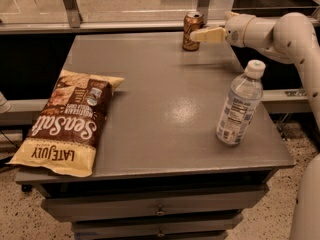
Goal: Pick orange can
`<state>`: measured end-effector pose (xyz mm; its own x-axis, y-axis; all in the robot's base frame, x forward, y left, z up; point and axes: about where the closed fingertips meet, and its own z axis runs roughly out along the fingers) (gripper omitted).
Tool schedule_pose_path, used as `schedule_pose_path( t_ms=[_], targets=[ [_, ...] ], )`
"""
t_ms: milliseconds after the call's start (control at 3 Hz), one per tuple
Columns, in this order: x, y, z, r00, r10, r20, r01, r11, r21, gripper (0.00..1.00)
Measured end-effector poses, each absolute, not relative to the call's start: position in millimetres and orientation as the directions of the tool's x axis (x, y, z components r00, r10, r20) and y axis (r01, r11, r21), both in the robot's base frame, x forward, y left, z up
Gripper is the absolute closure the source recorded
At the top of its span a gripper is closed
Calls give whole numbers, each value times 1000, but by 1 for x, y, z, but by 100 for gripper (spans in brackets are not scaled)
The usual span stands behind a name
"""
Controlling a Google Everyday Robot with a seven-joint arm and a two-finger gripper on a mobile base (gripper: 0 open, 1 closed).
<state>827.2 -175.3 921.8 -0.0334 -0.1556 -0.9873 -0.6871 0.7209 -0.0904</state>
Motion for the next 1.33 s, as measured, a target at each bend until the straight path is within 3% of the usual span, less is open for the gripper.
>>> schedule_pose_path(
  t_ms=[1000,1333],
  targets=[
    [865,-142,906,-2,-118,-993,-720,690,-80,0],
    [870,-134,901,2,-125,-992,-732,675,-86,18]
  ],
)
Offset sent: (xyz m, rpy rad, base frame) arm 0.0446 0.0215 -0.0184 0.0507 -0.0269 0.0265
